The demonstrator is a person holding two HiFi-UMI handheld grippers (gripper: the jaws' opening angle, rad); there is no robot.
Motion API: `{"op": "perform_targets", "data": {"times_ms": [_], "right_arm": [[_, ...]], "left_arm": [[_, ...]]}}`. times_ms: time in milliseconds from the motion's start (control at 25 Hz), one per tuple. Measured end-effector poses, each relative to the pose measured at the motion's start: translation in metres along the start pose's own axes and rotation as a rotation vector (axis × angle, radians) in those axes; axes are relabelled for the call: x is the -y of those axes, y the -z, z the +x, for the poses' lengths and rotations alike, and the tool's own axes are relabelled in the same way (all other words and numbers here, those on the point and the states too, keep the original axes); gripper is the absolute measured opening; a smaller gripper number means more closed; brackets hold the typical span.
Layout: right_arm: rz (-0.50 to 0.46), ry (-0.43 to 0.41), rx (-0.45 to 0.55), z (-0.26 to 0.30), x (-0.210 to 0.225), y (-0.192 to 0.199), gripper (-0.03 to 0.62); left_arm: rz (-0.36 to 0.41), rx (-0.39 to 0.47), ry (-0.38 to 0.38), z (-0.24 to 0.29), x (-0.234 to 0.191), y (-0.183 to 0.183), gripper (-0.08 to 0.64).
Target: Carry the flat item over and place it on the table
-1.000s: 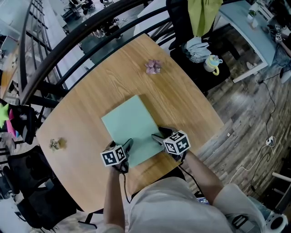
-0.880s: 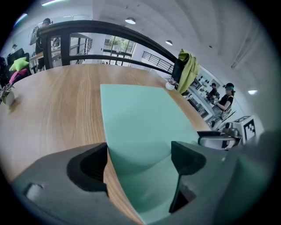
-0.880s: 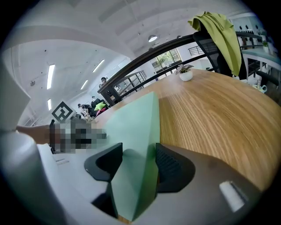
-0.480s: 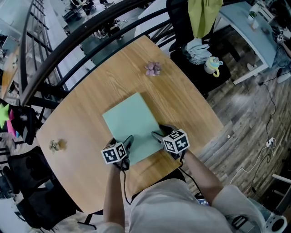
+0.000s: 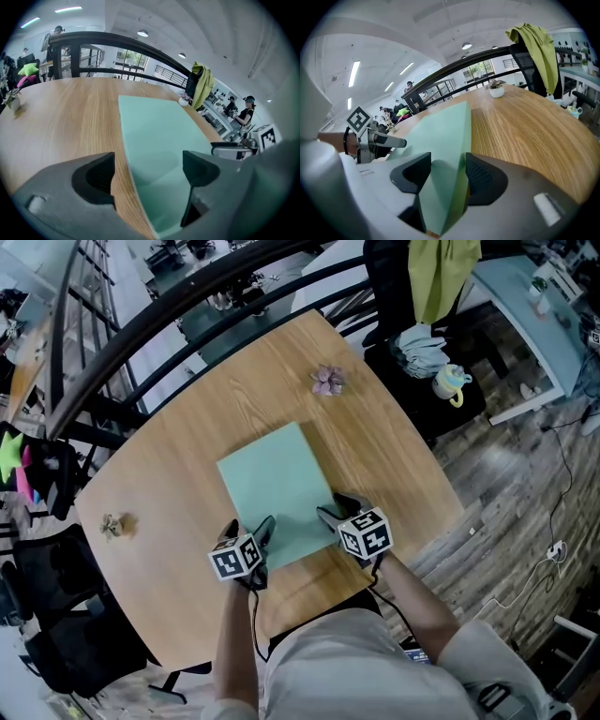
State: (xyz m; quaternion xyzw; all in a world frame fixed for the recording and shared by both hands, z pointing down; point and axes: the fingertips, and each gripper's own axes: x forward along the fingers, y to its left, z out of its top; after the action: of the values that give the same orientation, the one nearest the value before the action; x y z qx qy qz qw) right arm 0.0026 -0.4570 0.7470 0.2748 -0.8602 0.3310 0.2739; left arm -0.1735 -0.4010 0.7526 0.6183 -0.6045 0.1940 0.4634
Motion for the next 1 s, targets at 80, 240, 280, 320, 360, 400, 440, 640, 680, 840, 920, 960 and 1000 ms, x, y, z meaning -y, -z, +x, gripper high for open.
{"op": "perform_targets", "data": {"times_ms": [80,240,280,320,360,400,440,640,680,840,920,960,1000], "right_arm": [[-0.066,0.032,0.011,-0.004,-0.001,0.000,0.219],[-0.165,0.119,0.065,-0.020,-0.007,-0.001,0.073],[-0.179,0.127,0.072,-0.022,-0.011,-0.001,0.057],[-0.190,0.131,0.074,-0.024,-0.016,0.000,0.046],[-0.194,0.132,0.072,-0.025,-0.022,0.002,0.022],[-0.192,0.130,0.069,-0.026,-0.028,0.004,0.011],[-0.188,0.127,0.067,-0.027,-0.035,0.007,0.011],[-0.214,0.125,0.062,-0.032,-0.067,0.016,0.011],[-0.223,0.123,0.062,-0.033,-0.074,0.018,0.011],[-0.263,0.115,0.049,-0.036,-0.106,0.032,0.011],[-0.279,0.111,0.044,-0.036,-0.119,0.041,0.011],[-0.282,0.110,0.045,-0.037,-0.126,0.045,0.011],[-0.283,0.109,0.049,-0.038,-0.133,0.048,0.011]], "left_arm": [[-0.008,0.018,-0.011,-0.011,-0.001,0.008,0.463],[-0.001,0.037,-0.039,-0.037,-0.001,0.032,0.336],[0.005,0.051,-0.051,-0.044,-0.002,0.037,0.287],[0.013,0.069,-0.065,-0.051,-0.004,0.040,0.238],[0.022,0.088,-0.081,-0.057,-0.006,0.043,0.181],[0.033,0.106,-0.098,-0.065,-0.010,0.046,0.129],[0.044,0.122,-0.114,-0.072,-0.013,0.049,0.101],[0.056,0.184,-0.145,-0.097,-0.023,0.062,0.005],[0.059,0.191,-0.144,-0.102,-0.023,0.064,0.004],[0.071,0.213,-0.127,-0.118,-0.023,0.076,0.003],[0.063,0.225,-0.117,-0.126,-0.023,0.083,0.003],[0.060,0.231,-0.111,-0.130,-0.022,0.085,0.003],[0.061,0.239,-0.103,-0.136,-0.021,0.087,0.003]]}}
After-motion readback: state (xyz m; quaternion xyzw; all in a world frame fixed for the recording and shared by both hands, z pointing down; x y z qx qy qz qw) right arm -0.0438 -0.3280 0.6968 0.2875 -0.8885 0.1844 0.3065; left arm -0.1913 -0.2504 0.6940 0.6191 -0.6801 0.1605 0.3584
